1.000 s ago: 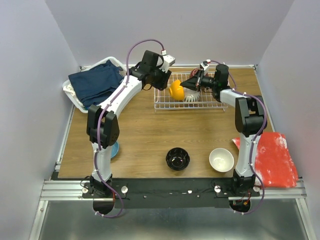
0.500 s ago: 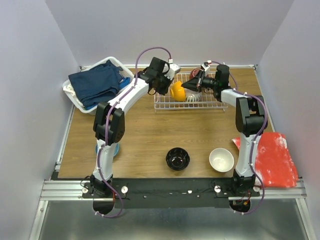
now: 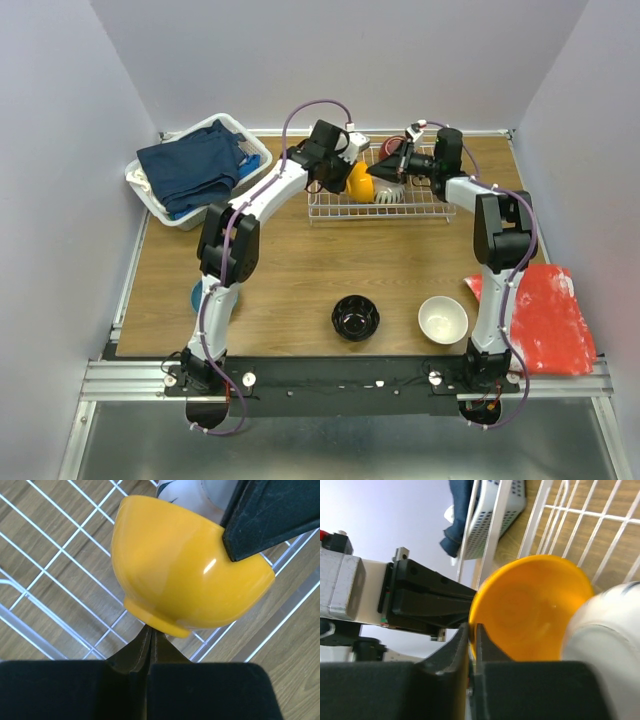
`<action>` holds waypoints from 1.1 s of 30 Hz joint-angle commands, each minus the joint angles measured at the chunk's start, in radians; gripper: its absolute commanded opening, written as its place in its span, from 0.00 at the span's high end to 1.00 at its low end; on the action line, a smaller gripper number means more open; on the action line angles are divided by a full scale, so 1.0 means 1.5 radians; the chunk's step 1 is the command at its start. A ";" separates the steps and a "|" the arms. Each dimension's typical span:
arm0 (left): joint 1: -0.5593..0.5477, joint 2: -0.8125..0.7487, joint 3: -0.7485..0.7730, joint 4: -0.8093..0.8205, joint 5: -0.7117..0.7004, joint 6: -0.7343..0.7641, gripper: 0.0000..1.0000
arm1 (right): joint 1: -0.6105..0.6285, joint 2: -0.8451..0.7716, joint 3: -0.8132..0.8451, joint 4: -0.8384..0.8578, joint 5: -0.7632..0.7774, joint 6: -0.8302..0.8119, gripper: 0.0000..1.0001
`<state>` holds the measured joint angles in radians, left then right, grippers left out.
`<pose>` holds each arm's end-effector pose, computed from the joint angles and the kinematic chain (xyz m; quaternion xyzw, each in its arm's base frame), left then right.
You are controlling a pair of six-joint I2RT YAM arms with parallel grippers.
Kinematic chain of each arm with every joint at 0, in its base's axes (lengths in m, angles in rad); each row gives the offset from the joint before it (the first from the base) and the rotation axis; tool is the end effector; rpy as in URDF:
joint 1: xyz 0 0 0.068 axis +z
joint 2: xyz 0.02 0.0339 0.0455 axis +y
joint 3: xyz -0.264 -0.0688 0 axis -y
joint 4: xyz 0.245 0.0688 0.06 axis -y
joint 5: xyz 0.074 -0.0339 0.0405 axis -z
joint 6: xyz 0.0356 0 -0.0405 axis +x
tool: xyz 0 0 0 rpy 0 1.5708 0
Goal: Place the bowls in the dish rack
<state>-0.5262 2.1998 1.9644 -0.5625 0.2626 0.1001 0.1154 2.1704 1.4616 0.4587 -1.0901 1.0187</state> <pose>0.4305 -0.2607 0.2506 0.3298 0.8584 -0.1975 0.3396 0.4748 0.0868 0.1951 0.0086 0.7464 0.6271 0.2225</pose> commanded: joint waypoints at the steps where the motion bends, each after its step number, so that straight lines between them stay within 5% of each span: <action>1: -0.016 0.022 0.039 0.033 0.019 -0.019 0.93 | -0.028 -0.020 0.020 -0.111 0.007 -0.117 0.75; 6: -0.030 0.049 0.081 0.039 0.026 -0.029 0.94 | -0.068 -0.070 0.054 -0.304 0.036 -0.263 0.55; 11: -0.044 0.068 0.111 0.043 0.027 -0.032 0.94 | -0.100 -0.134 0.051 -0.446 0.087 -0.408 0.54; 33: -0.093 0.126 0.188 0.059 0.036 -0.053 0.94 | -0.123 -0.288 -0.065 -0.496 0.159 -0.520 0.53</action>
<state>-0.6228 2.3577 2.2131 -0.4782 0.2829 0.0402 -0.0704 1.8038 1.3937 -0.2531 -0.8909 0.2764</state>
